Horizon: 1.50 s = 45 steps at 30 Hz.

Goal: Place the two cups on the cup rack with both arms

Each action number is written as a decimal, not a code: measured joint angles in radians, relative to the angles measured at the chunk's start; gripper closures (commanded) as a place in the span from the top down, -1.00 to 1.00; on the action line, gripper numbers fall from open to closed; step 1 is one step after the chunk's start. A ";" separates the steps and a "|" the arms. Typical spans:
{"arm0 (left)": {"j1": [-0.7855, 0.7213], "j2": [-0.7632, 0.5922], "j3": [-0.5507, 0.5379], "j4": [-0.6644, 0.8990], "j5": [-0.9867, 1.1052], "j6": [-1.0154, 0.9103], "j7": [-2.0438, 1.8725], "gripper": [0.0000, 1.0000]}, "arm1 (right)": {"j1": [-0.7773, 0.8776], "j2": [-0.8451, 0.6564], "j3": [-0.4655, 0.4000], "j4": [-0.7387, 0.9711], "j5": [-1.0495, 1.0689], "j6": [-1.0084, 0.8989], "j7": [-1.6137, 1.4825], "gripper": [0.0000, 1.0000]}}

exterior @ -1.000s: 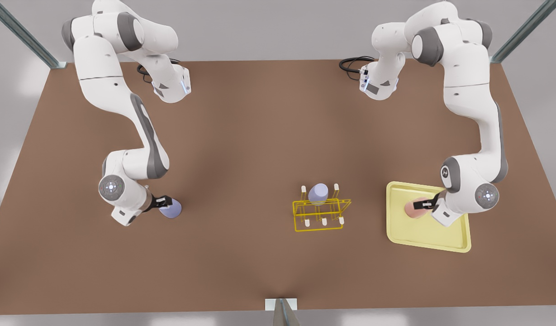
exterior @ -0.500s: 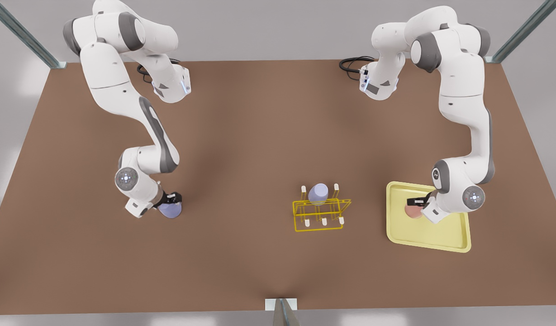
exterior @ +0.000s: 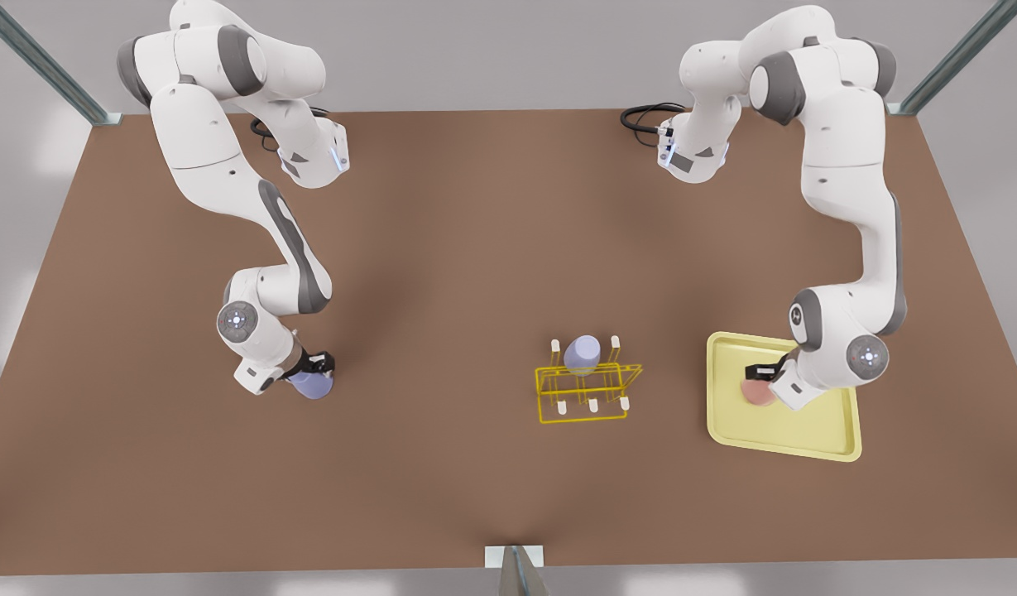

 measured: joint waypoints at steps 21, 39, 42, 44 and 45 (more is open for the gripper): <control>-0.189 0.058 -0.241 0.414 0.004 -0.258 -0.422 0.61 | 0.187 0.287 0.169 0.791 0.346 -0.215 0.130 0.56; 0.007 0.054 -0.269 0.648 0.090 -0.470 -0.552 1.00 | 0.271 0.570 0.293 1.187 0.406 -0.266 0.364 0.56; 0.000 -0.256 -0.263 0.354 0.139 -0.582 -0.494 1.00 | 0.273 0.576 0.317 1.182 0.408 -0.254 0.382 0.56; -0.005 -0.312 -0.266 0.301 0.141 -0.641 -0.460 1.00 | 0.281 0.578 0.322 1.181 0.408 -0.249 0.393 0.56; -0.005 -0.322 -0.269 0.293 0.142 -0.673 -0.444 1.00 | 0.282 0.578 0.323 1.181 0.408 -0.247 0.398 0.56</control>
